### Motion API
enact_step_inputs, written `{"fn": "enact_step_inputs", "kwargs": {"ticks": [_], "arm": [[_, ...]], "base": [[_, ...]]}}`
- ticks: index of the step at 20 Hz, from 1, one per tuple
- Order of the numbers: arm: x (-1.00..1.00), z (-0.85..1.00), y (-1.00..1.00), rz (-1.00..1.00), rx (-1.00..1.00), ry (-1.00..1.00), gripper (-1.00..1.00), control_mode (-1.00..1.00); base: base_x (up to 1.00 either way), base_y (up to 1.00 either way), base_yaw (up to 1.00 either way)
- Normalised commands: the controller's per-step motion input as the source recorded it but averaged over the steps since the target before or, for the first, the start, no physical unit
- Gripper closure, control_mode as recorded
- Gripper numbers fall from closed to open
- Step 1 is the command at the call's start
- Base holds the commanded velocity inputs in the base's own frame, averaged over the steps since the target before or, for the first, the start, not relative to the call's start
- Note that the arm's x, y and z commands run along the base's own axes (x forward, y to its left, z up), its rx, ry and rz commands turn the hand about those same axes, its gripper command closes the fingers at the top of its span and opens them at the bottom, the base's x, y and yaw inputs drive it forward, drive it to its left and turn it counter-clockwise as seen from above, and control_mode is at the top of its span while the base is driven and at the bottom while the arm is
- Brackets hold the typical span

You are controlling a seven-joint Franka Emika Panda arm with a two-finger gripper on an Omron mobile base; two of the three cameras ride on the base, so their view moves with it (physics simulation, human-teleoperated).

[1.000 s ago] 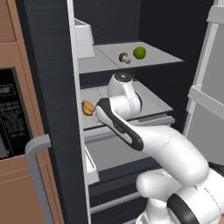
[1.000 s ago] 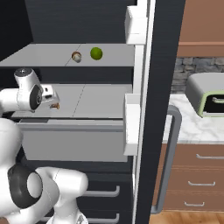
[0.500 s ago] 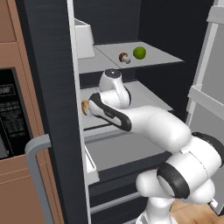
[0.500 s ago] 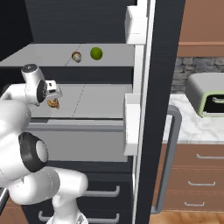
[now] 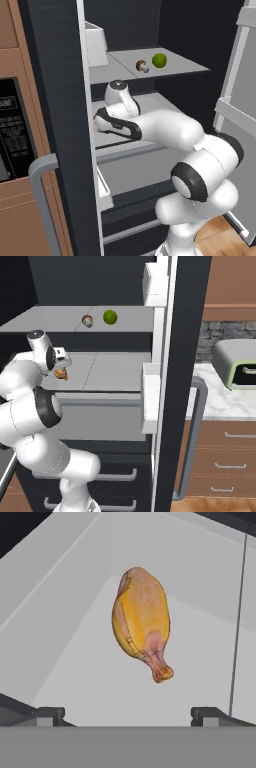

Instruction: Gather the mushroom and lime from the fridge and place them on a tray on the dining counter. Then gather the chicken drumsticks from the fridge and place them on the other tray.

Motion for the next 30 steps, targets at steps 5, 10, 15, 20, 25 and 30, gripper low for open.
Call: {"fn": "enact_step_inputs", "kwargs": {"ticks": [5, 10, 15, 20, 25, 30], "arm": [[0.28, -0.24, 0.07, 0.00, -0.02, 0.00, -1.00, -1.00], [0.07, -0.25, 0.01, 0.00, -0.03, 0.00, -1.00, -1.00], [0.22, -0.25, 0.00, 0.00, -0.01, 0.00, -1.00, -1.00], [0.42, -0.20, 0.00, 0.00, 0.00, 0.00, -1.00, -1.00], [0.41, -0.22, 0.00, 0.00, 0.00, 0.00, -1.00, -1.00], [0.30, -0.29, 0.01, 0.00, 0.00, 0.00, 1.00, -1.00]], "base": [[0.00, 0.00, 0.00], [0.00, 0.00, 0.00], [0.00, 0.00, 0.00], [0.00, 0.00, 0.00], [0.00, 0.00, 0.00], [0.00, 0.00, 0.00]]}}
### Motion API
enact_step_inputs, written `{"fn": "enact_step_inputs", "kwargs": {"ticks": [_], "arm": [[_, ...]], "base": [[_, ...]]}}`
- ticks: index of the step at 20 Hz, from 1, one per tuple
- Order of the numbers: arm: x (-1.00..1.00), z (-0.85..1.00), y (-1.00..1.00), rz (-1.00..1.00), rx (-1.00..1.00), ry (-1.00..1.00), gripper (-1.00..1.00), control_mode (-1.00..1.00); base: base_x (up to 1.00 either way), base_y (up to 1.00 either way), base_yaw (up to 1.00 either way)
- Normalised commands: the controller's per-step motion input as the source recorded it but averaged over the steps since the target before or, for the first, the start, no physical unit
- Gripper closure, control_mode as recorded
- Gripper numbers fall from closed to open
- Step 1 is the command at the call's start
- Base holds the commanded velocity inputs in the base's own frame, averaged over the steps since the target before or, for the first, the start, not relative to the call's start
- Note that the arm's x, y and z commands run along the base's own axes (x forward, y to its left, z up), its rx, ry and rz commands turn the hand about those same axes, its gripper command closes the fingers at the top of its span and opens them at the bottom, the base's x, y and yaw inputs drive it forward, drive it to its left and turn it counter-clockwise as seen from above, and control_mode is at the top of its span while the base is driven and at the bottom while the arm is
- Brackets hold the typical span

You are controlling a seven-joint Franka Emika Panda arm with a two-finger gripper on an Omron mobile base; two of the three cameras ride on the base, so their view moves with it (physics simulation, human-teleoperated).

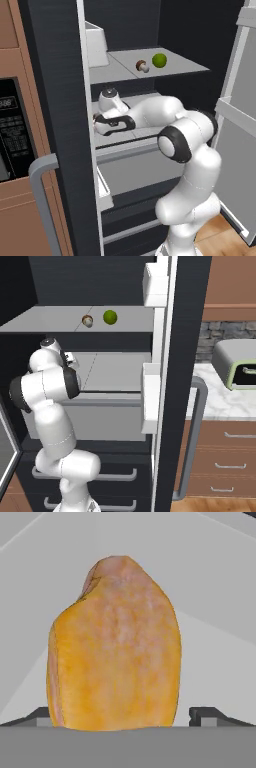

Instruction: Gather the mushroom and lime from the fridge and place them on a tray on the dining counter. Then gather the chicken drumsticks from the fridge and place them on the other tray.

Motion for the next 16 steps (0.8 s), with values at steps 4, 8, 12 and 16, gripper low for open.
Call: {"fn": "enact_step_inputs", "kwargs": {"ticks": [4, 8, 12, 16], "arm": [[-0.04, -0.48, 0.02, 0.01, 0.00, 0.00, 1.00, -1.00], [-0.48, -0.28, 0.01, 0.00, 0.01, -0.03, 1.00, -1.00], [-0.99, -0.01, 0.00, 0.00, 0.04, -0.08, 1.00, -1.00], [-1.00, 0.43, -0.01, -0.02, 0.03, -0.01, 1.00, -1.00]], "base": [[0.00, 0.00, 0.00], [0.00, 0.00, 0.00], [0.00, 0.00, 0.00], [0.00, 0.00, 0.00]]}}
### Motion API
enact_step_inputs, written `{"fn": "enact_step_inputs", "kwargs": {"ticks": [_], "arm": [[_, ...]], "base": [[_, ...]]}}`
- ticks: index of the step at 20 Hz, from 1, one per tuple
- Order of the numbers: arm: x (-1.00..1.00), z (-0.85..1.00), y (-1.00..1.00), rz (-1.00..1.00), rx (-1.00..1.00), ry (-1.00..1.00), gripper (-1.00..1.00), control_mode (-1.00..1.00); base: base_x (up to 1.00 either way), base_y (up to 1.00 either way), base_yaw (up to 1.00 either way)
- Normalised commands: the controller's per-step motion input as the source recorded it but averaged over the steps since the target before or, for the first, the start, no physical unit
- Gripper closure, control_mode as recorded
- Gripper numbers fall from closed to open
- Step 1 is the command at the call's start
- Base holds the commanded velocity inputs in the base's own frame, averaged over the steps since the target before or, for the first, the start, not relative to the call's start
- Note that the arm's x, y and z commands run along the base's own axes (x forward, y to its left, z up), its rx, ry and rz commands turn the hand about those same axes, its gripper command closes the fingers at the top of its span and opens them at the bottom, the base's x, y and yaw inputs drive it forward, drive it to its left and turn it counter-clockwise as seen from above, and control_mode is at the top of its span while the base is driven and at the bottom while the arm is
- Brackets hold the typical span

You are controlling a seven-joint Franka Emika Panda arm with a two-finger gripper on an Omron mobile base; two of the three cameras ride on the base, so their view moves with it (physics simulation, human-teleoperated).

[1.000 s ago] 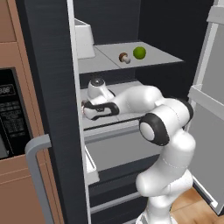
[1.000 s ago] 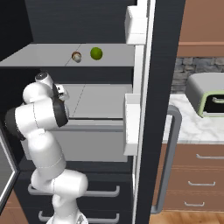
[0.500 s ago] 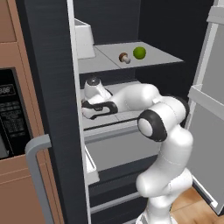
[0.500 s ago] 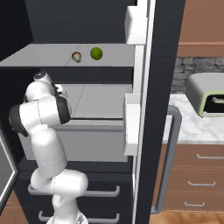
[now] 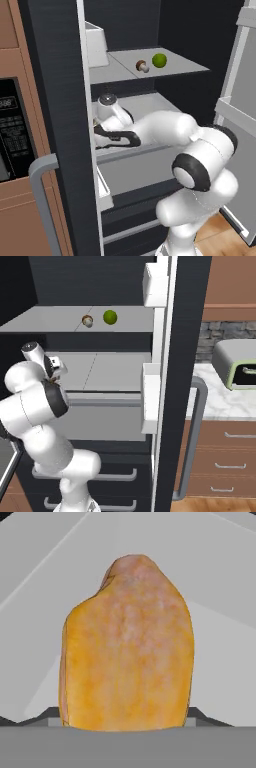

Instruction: Gather the mushroom and lime from the fridge and place them on a tray on the dining counter. Then gather the chicken drumsticks from the fridge and place them on the other tray.

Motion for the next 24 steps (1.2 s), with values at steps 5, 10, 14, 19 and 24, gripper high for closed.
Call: {"fn": "enact_step_inputs", "kwargs": {"ticks": [5, 10, 14, 19, 24], "arm": [[-0.70, 0.95, -0.30, -0.04, 0.01, 0.01, 1.00, -1.00], [-0.92, 0.65, -0.42, -0.06, 0.02, 0.08, 1.00, -1.00], [-1.00, 0.33, -0.51, -0.03, 0.05, 0.05, 1.00, -1.00], [-1.00, 0.33, -0.56, -0.03, 0.04, 0.05, 1.00, -1.00], [-1.00, 0.33, -0.53, -0.05, 0.04, 0.05, 1.00, -1.00]], "base": [[0.00, 0.00, 0.00], [0.00, 0.00, 0.00], [0.00, 0.00, 0.00], [0.00, 0.00, 0.00], [0.00, 0.00, 0.00]]}}
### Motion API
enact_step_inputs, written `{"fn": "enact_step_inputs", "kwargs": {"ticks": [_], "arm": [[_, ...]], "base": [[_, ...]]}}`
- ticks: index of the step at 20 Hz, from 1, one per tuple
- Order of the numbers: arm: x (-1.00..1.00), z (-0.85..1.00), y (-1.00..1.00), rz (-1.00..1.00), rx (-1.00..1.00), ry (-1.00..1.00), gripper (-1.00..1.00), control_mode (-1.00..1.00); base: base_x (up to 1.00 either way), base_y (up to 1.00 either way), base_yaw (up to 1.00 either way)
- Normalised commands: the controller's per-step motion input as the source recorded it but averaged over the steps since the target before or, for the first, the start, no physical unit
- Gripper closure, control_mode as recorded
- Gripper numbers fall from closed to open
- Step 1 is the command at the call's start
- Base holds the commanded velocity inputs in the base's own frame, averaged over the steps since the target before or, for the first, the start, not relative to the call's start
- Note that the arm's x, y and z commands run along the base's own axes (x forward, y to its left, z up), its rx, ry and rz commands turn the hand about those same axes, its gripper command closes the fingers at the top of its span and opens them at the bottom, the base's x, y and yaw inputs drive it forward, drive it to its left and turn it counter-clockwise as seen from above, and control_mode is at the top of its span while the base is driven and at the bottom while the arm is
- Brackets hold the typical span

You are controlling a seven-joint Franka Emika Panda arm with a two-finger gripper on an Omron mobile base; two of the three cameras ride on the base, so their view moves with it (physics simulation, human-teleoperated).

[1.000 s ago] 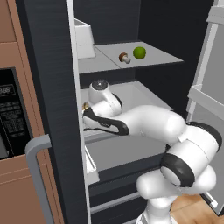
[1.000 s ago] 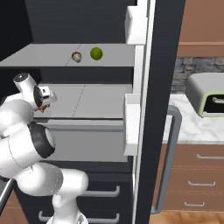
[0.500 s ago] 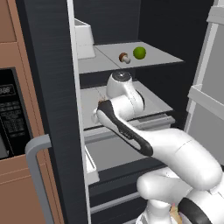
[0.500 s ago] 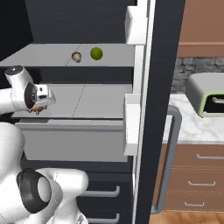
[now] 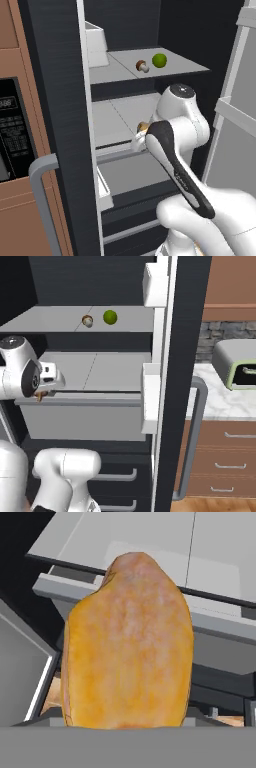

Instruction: Gather the mushroom and lime from the fridge and place them on a tray on the dining counter. Then gather the chicken drumsticks from the fridge and place them on the other tray.

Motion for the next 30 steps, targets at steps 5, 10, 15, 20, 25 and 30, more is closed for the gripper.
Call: {"fn": "enact_step_inputs", "kwargs": {"ticks": [5, 10, 15, 20, 25, 30], "arm": [[-1.00, 0.39, -0.51, -0.09, 0.01, 0.08, 1.00, -1.00], [-1.00, 0.24, -0.44, -0.12, 0.00, 0.06, 1.00, -1.00], [-0.82, 0.00, -0.18, -0.14, 0.00, 0.00, 1.00, -1.00], [-0.02, 0.00, 0.01, 0.00, 0.00, 0.00, 1.00, -1.00], [-0.12, 0.00, 0.00, -0.01, 0.00, -0.02, 1.00, 1.00], [0.00, 0.00, 0.00, 0.00, 0.00, 0.00, 1.00, 1.00]], "base": [[0.00, 0.00, 0.00], [0.00, 0.00, 0.00], [0.00, 0.00, 0.00], [0.00, 0.00, 0.00], [-0.34, 0.00, -0.04], [-1.00, 0.00, -0.14]]}}
